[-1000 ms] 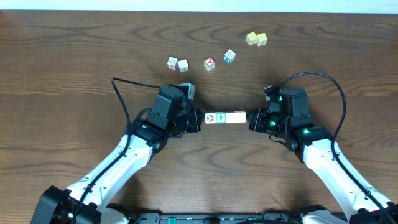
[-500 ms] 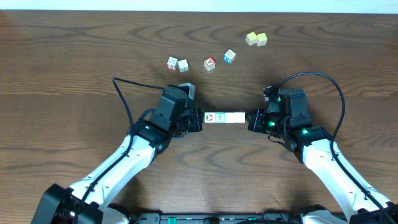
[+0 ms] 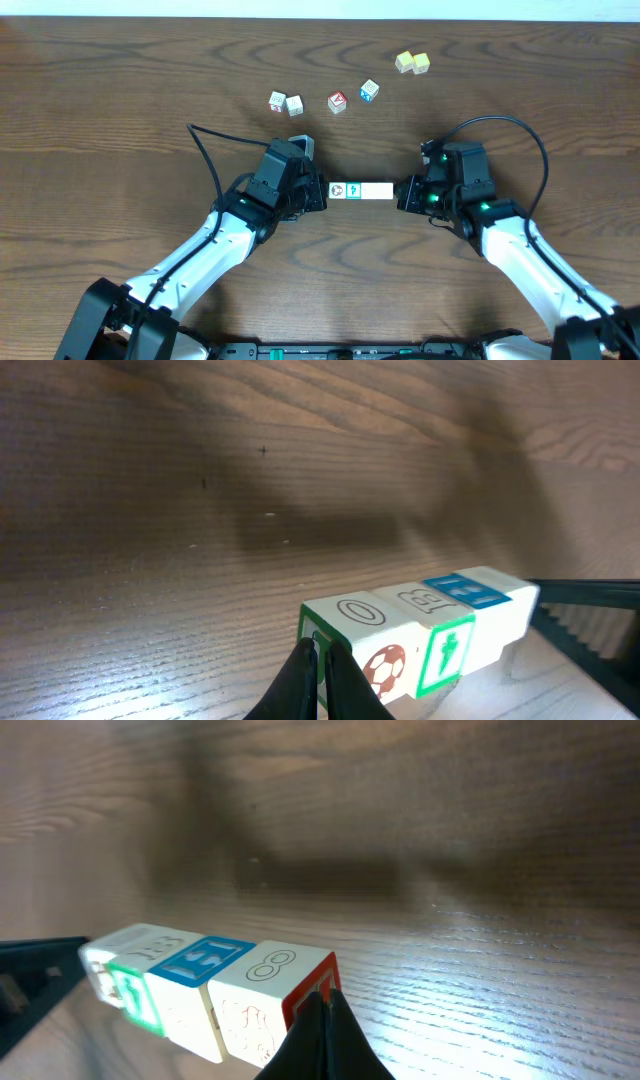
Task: Lift 4 blocks
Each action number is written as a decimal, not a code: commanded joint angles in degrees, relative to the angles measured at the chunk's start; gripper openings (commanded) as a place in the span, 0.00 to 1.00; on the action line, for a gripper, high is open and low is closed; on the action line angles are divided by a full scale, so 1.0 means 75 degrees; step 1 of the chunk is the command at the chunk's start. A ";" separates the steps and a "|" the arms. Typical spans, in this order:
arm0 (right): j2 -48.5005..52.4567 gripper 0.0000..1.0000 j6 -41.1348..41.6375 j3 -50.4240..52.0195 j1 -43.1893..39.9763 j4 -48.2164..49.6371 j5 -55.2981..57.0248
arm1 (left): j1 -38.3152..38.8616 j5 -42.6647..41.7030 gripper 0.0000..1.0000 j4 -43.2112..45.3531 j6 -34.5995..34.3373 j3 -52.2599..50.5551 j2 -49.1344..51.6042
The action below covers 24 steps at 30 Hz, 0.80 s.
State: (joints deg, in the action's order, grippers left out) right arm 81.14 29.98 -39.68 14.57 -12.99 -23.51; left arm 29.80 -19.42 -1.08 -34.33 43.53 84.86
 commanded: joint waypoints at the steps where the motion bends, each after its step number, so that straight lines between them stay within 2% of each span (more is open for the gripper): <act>1: 0.0297 0.01 0.0111 -0.0221 0.0373 0.0224 -0.1189 | 0.0323 -0.0921 0.07 0.0163 -0.0035 0.0012 0.0052; 24: 0.0498 0.01 0.0085 -0.0210 0.0580 0.0259 -0.0685 | 0.0560 -0.0851 0.07 0.0647 -0.0041 0.0012 0.0941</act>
State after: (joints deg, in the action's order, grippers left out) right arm 84.40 29.98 -39.68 15.07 -11.99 -19.03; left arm 31.33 -19.09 1.96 -34.52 43.51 90.76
